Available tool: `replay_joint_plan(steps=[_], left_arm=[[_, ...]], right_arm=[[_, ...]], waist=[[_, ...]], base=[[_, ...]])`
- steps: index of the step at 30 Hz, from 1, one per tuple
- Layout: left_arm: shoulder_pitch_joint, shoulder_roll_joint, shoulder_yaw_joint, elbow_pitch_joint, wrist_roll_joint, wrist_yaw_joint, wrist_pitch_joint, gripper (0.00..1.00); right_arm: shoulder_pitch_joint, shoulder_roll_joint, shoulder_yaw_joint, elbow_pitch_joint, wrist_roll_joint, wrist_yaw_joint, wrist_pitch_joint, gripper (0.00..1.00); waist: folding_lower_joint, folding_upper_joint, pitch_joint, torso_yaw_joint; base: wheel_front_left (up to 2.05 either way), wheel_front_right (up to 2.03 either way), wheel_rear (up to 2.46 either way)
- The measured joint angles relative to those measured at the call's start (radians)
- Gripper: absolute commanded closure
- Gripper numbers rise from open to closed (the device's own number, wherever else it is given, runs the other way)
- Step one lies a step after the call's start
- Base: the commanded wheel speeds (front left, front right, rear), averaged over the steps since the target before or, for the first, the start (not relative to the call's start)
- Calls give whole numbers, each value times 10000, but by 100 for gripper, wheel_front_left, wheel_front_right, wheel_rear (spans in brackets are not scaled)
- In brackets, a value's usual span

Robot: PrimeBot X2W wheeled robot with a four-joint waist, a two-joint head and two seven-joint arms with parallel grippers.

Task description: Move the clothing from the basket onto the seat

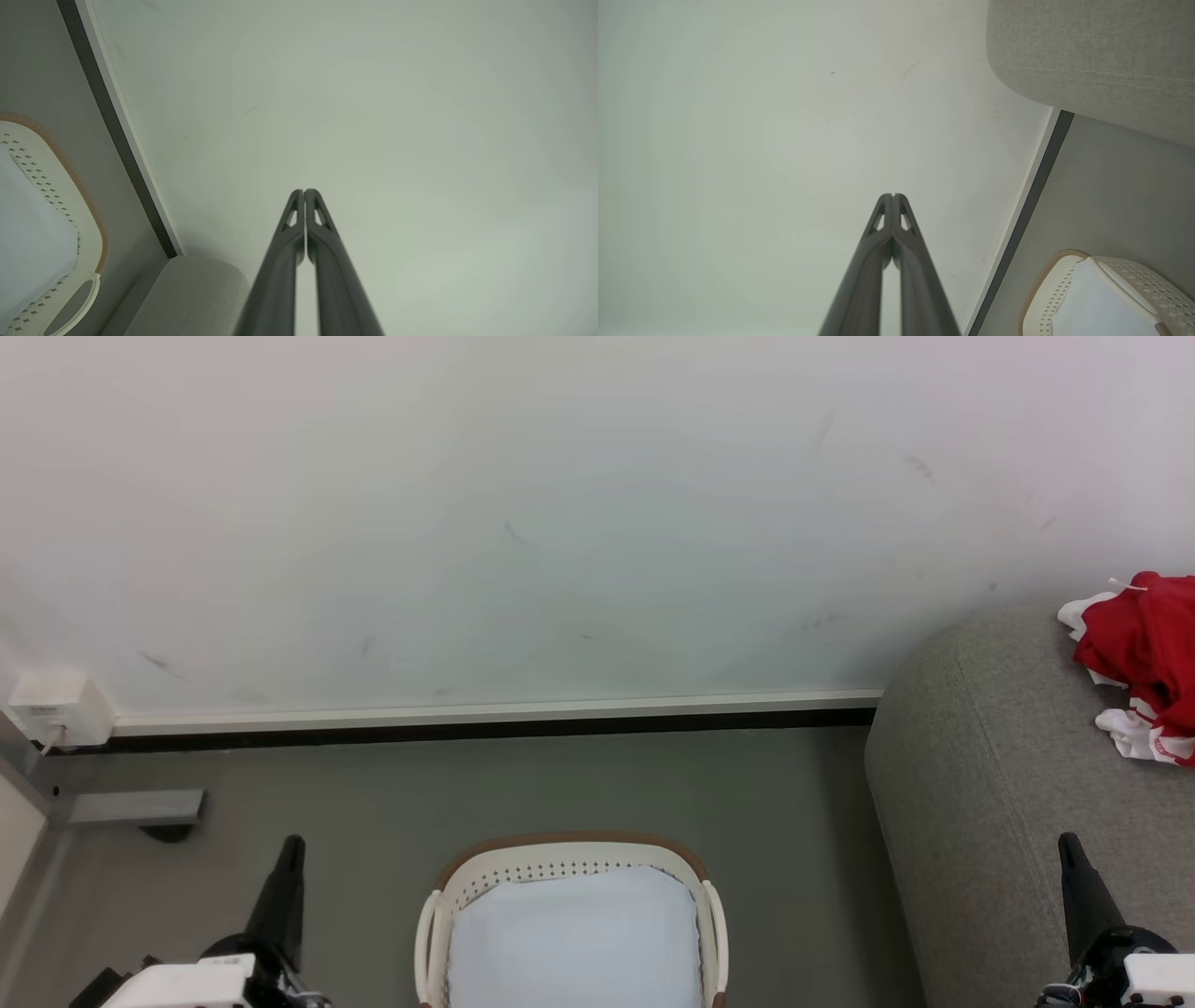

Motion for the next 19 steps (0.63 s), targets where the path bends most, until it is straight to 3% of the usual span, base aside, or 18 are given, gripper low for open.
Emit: replay_joint_plan(steps=[19], left_arm=[[0,0,0,0,0,0,0,100]], right_arm=[[-1,0,0,0,0,-2,0,100]], waist=[[0,0,0,0]], base=[[0,0,0]])
